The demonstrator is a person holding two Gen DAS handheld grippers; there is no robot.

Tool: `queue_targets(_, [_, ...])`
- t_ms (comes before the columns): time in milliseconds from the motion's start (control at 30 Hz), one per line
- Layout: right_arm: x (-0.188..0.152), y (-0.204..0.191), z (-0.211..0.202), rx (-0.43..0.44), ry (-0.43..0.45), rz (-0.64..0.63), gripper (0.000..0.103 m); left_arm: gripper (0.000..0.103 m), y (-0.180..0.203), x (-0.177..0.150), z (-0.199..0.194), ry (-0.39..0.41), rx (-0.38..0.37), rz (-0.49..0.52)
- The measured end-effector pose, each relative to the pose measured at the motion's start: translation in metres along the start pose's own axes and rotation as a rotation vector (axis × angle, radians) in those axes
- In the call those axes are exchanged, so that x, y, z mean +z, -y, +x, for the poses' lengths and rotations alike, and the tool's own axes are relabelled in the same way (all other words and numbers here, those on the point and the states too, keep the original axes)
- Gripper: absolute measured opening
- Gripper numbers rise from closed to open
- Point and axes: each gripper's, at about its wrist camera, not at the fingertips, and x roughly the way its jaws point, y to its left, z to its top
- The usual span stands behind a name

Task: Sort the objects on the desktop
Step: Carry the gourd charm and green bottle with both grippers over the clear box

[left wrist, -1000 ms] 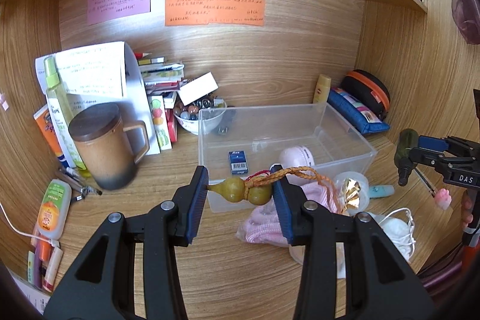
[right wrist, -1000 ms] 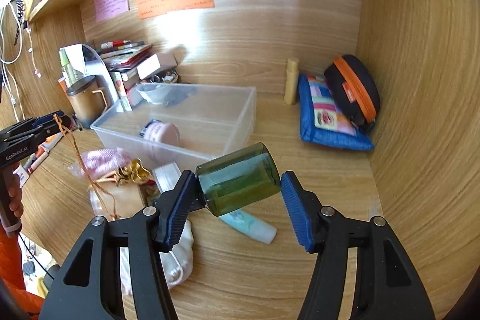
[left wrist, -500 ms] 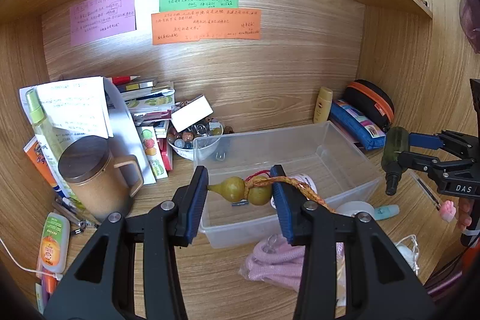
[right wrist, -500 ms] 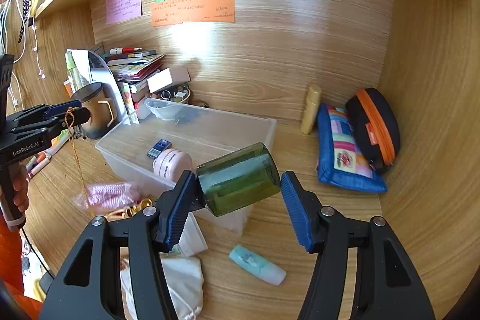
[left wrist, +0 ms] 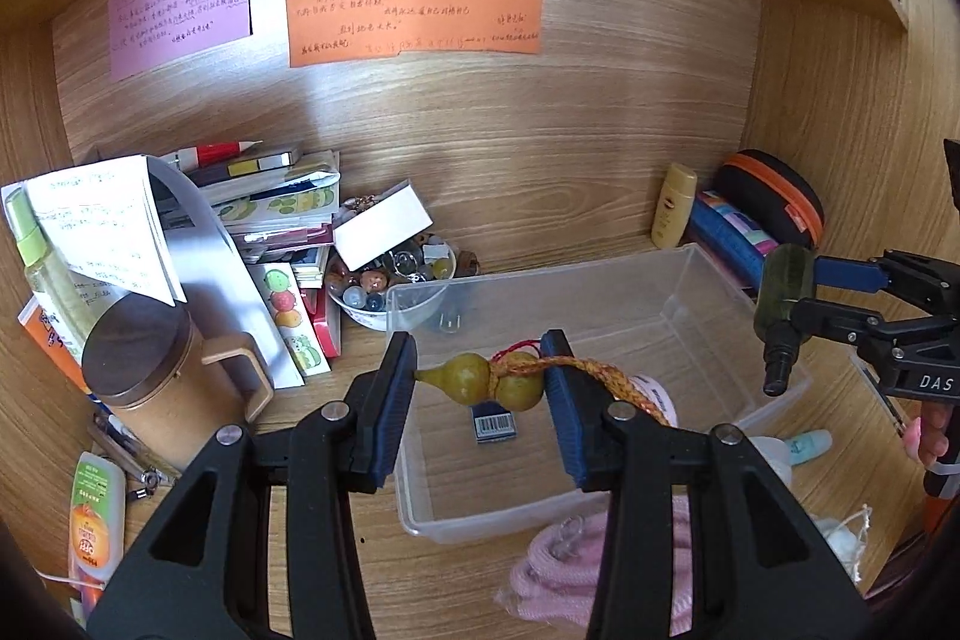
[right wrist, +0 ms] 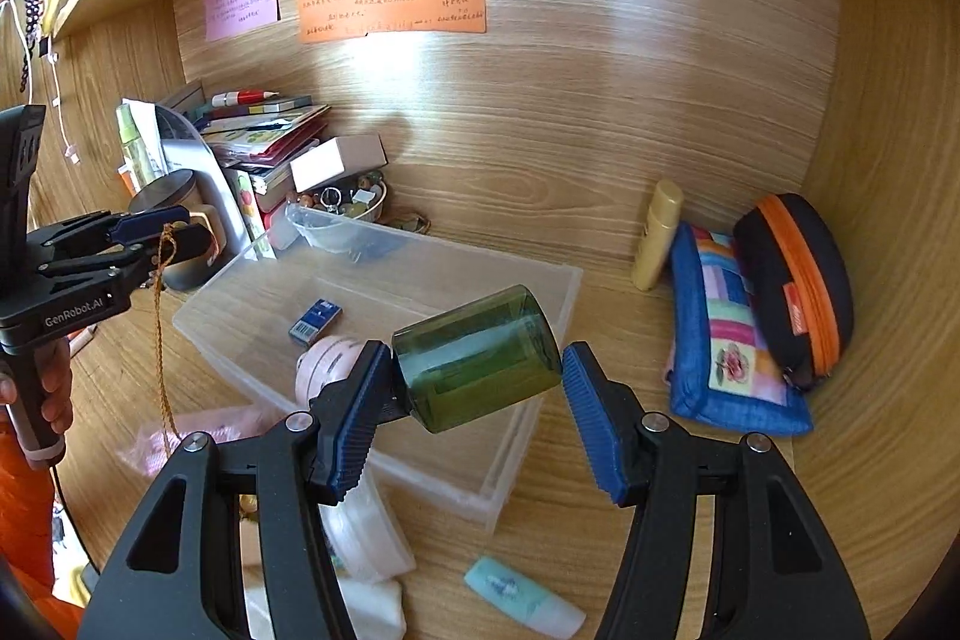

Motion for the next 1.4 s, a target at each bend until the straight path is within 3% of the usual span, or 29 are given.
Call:
queue_targets(633, [0.022,0.006,0.051,0.016,-0.077,-0.033,0.056,0.042,-0.003,0.015,0.060,-0.080,0.001,0.012])
queue_targets(1400, [0.033,-0.025,0.101,0.021,-0.186,-0.212,0.056,0.042,0.004,0.016,0.118,-0.203,0.009,0.064])
